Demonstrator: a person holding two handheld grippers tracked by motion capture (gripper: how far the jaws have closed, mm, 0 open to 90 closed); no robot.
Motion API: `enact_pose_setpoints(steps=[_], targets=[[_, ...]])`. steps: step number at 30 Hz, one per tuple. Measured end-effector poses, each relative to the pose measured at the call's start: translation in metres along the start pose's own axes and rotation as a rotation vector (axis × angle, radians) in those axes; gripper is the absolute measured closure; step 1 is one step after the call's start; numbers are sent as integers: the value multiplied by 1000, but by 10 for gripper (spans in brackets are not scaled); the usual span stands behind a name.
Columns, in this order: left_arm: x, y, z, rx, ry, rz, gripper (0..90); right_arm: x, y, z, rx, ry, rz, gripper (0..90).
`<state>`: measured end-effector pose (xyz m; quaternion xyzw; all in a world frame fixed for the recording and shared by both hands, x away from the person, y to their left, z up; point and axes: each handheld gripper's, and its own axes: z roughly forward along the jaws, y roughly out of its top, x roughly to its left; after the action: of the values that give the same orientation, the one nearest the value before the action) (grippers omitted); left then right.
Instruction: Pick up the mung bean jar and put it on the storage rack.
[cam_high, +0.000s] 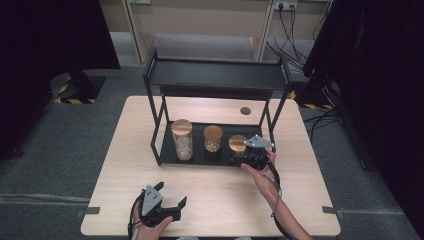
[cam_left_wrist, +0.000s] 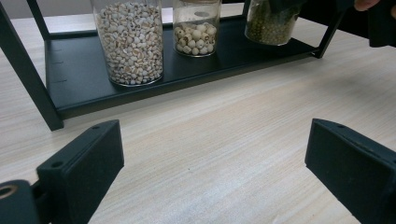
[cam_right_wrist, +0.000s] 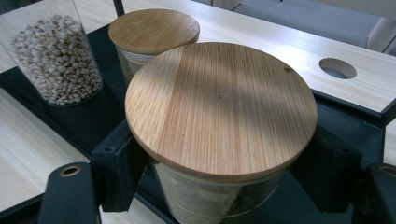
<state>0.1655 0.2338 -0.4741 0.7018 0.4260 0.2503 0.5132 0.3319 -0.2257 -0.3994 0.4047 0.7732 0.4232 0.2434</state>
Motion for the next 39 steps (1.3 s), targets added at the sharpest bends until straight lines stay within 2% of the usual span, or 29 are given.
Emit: enact_pose_setpoints(steps=[15, 30, 35, 36, 39], targets=[[1, 0, 0, -2, 1, 0, 40, 0, 3, 22, 31, -46, 5, 255], [0, 0, -1, -3, 0, 2, 39, 2, 2, 32, 35, -56, 19, 254], [0, 0, -1, -4, 0, 2, 39, -2, 2, 32, 38, -49, 43, 250], [0, 0, -1, -4, 0, 3, 39, -3, 2, 31, 40, -46, 42, 245], [0, 0, -1, -2, -1, 3, 38, 1, 4, 27, 37, -63, 22, 154]])
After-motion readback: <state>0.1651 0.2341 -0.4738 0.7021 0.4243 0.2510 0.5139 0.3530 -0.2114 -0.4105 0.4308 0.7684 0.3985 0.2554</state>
